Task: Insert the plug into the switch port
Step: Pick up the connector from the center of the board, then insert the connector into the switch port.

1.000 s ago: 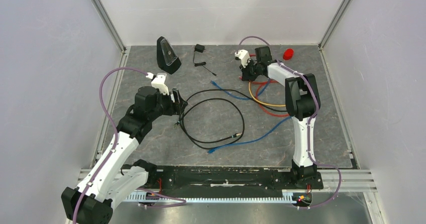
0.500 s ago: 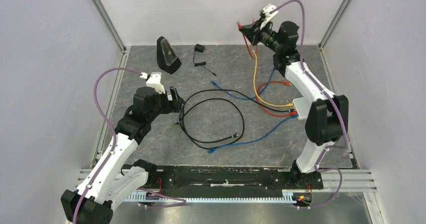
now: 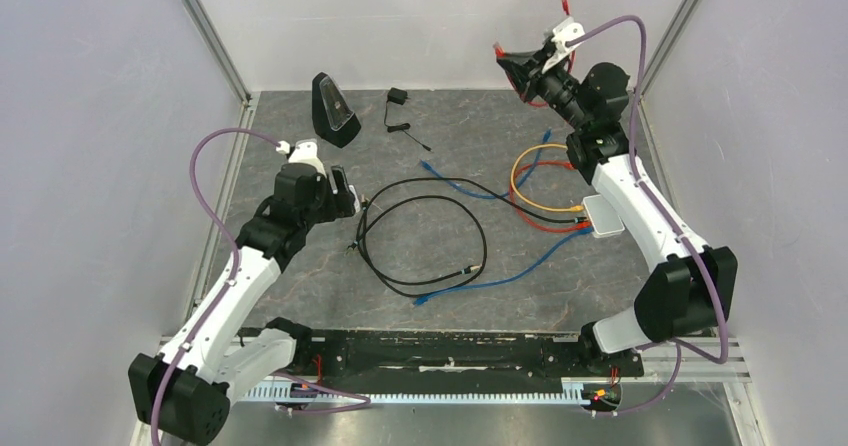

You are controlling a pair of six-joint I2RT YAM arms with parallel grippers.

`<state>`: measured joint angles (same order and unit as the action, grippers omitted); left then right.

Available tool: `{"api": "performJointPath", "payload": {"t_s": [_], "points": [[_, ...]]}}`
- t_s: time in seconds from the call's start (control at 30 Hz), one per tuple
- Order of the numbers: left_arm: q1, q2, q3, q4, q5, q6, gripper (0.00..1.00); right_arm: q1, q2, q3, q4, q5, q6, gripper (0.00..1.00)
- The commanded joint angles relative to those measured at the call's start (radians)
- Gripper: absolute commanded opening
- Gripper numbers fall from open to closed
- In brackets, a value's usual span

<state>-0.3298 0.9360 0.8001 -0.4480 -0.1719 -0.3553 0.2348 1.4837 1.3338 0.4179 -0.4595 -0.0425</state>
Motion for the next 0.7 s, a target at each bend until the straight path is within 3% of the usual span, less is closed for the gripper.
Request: {"api": "performJointPath", "payload": {"t_s": [0.0, 0.13, 0.27, 0.37, 0.5, 0.67], "points": [[0.050, 0.096, 0.114, -0.048, 0.020, -0.089, 0.79, 0.040, -0.076, -0.048, -0.161, 0.042, -0.116, 0.00], [0.139, 0.257, 0.205, -0.079, 0.099, -0.092, 0.72, 0.114, -0.170, -0.224, -0.178, 0.070, -0.144, 0.00], [0.295, 0.439, 0.303, -0.090, 0.166, -0.090, 0.62, 0.227, -0.245, -0.422, -0.136, 0.132, -0.134, 0.00], [0.420, 0.551, 0.320, -0.031, 0.313, -0.126, 0.57, 0.328, -0.249, -0.509, -0.108, 0.156, -0.148, 0.00], [0.465, 0.675, 0.378, 0.006, 0.396, -0.105, 0.54, 0.447, -0.174, -0.509, -0.113, 0.229, -0.165, 0.00], [0.466, 0.831, 0.485, -0.082, 0.392, -0.022, 0.50, 0.588, -0.023, -0.441, -0.080, 0.332, -0.169, 0.00]]}}
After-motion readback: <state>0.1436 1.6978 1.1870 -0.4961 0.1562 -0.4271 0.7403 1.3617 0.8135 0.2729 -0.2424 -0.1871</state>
